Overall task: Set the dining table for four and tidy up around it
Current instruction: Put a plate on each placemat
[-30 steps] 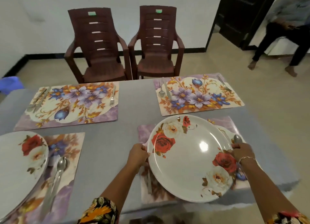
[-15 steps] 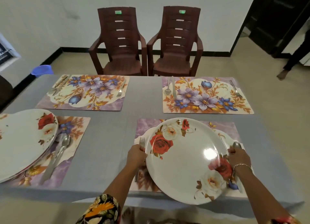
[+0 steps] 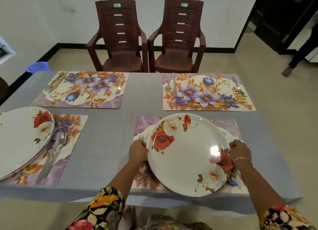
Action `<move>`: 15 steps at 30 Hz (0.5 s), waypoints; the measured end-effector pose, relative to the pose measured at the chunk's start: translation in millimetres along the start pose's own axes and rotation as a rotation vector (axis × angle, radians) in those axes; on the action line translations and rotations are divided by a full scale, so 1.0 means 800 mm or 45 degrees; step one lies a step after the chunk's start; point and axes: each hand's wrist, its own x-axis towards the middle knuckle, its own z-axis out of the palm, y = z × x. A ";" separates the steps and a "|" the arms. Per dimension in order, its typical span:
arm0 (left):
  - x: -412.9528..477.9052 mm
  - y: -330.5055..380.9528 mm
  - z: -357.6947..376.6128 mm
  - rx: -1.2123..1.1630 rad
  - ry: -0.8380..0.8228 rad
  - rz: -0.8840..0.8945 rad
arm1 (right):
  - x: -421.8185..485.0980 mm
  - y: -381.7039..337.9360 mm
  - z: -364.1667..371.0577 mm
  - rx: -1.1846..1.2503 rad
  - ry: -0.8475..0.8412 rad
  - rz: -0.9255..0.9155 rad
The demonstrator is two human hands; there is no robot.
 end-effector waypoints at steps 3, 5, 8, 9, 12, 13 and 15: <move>0.001 0.000 0.001 0.032 0.009 0.016 | 0.000 -0.002 0.000 -0.020 0.020 0.006; 0.001 -0.001 0.001 0.034 0.016 0.031 | -0.003 -0.002 0.001 -0.029 0.028 0.002; -0.003 -0.002 -0.001 0.044 0.023 0.058 | -0.015 -0.007 0.002 -0.059 0.102 -0.021; -0.004 -0.002 -0.002 0.050 0.035 0.078 | -0.021 -0.012 0.003 -0.054 0.151 -0.034; -0.014 -0.008 -0.013 0.063 0.094 0.150 | -0.044 -0.035 0.008 -0.005 0.274 -0.132; -0.017 -0.011 -0.020 0.068 0.120 0.169 | -0.052 -0.044 0.014 0.001 0.292 -0.214; -0.021 -0.021 -0.036 0.058 0.154 0.171 | -0.068 -0.066 0.029 0.031 0.287 -0.414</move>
